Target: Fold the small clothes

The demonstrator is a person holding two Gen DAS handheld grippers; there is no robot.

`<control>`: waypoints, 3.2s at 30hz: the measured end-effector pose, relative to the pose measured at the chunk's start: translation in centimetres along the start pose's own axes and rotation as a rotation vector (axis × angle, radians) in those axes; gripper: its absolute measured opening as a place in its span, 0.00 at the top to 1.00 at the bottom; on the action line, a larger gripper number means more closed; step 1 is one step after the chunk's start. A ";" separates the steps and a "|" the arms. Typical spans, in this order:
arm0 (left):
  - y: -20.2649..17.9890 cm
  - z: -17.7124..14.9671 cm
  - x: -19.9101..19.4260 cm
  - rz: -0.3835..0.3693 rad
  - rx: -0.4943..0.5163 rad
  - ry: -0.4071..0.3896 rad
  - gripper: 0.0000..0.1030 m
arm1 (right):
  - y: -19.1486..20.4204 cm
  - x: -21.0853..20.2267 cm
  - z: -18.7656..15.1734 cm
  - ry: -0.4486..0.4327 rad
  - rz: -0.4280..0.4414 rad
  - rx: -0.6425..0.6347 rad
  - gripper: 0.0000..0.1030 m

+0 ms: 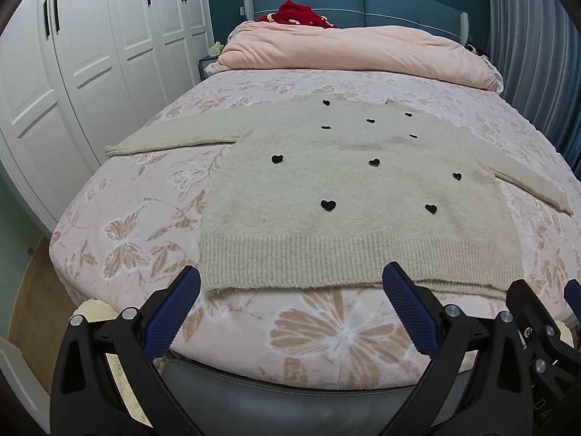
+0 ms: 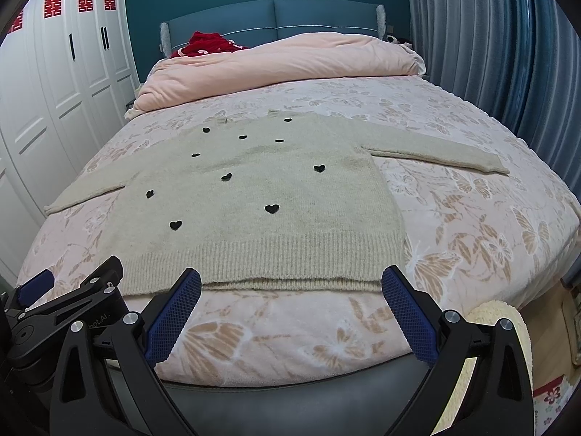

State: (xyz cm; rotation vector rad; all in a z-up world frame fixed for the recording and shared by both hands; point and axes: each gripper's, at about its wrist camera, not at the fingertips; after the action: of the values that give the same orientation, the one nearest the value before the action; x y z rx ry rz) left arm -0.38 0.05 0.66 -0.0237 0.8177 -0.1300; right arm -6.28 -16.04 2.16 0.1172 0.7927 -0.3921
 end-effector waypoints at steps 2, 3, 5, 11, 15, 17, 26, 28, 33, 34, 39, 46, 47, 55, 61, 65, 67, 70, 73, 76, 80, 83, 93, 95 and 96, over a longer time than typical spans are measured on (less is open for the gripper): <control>0.0 0.0 0.1 0.000 0.000 0.000 0.05 | 0.0 0.0 0.0 0.000 -0.001 0.000 0.05; 0.0 0.0 0.0 0.001 0.000 0.000 0.05 | 0.0 0.0 0.0 0.001 0.000 -0.001 0.05; 0.1 0.1 0.0 0.001 -0.001 0.001 0.05 | 0.0 -0.1 0.0 0.001 0.000 0.000 0.05; 0.1 0.1 -0.1 0.002 0.001 0.002 0.05 | -0.2 -0.1 0.0 0.001 -0.002 0.000 0.05; 0.5 0.1 -0.3 0.004 0.000 0.003 0.05 | -0.1 0.0 0.0 0.002 -0.001 0.000 0.05; 0.2 0.0 -0.1 0.004 0.002 0.002 0.05 | -0.1 0.0 0.0 0.002 -0.002 -0.001 0.05; 0.2 0.0 -0.1 0.003 0.001 0.003 0.05 | -0.1 0.0 0.0 0.003 -0.001 0.000 0.05; 0.2 0.0 -0.1 0.005 0.002 0.002 0.05 | -0.1 0.0 0.0 0.003 -0.002 0.000 0.05; 0.2 0.0 -0.1 0.006 0.004 0.002 0.05 | -0.1 0.0 0.0 0.003 -0.003 -0.001 0.05; 0.1 0.0 0.0 0.005 0.002 0.003 0.05 | -0.1 0.0 0.0 0.003 -0.003 0.000 0.05; 0.1 0.0 -0.1 0.005 0.003 0.003 0.05 | -0.1 0.0 0.0 0.004 -0.003 0.000 0.05; 0.2 0.0 0.0 0.006 0.004 0.005 0.05 | 0.0 0.0 0.0 0.005 -0.005 0.000 0.05; 0.2 0.0 0.0 0.006 0.004 0.004 0.05 | 0.0 0.0 0.0 0.005 -0.005 0.000 0.05; 0.1 0.0 0.0 0.007 0.006 0.004 0.05 | 0.0 0.0 0.0 0.006 -0.006 -0.001 0.05; 0.1 0.0 0.0 0.007 0.006 0.004 0.05 | 0.0 0.0 0.0 0.007 -0.007 0.000 0.05; 0.2 0.0 0.0 0.007 0.006 0.005 0.05 | 0.0 0.0 0.0 0.008 -0.007 -0.001 0.05; 0.2 0.0 0.1 0.002 0.007 0.010 0.05 | -0.3 0.1 -0.1 0.008 -0.002 0.000 0.05; 1.1 0.2 0.2 -0.057 -0.022 0.037 0.05 | -1.2 1.0 -0.1 0.038 0.067 0.014 0.05; 2.7 0.6 0.6 -0.094 -0.097 0.041 0.05 | -4.6 4.0 0.3 0.112 0.104 0.098 0.05; 4.6 1.1 1.3 -0.075 -0.155 0.035 0.05 | -11.1 7.8 1.6 0.164 0.078 0.274 0.05; 6.2 1.6 3.0 -0.049 -0.188 0.056 0.05 | -20.7 12.7 4.9 0.183 -0.009 0.451 0.05; 6.0 2.2 4.2 -0.043 -0.182 0.071 0.05 | -27.3 16.3 8.2 0.154 -0.047 0.549 0.05; 4.3 4.3 7.7 -0.025 -0.147 0.101 0.05 | -39.8 32.1 12.1 0.246 -0.087 0.989 0.16; 4.2 4.6 8.4 -0.020 -0.143 0.113 0.05 | -40.1 33.0 12.5 0.211 -0.098 1.017 0.49; 4.3 4.8 8.8 -0.019 -0.144 0.119 0.05 | -40.0 33.4 13.1 0.206 -0.070 1.018 0.92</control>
State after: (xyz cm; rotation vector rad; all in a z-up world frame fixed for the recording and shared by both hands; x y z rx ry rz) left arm 9.53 3.08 -2.82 -0.1611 0.9449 -0.0910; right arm 8.28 -66.11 -10.73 1.0950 0.7341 -0.8324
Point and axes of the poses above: each gripper's, at about its wrist camera, not at the fingertips, and x roughly the way its jaws point, y to its left, z to its top, and after that the axes turned 9 degrees about -z, right-handed
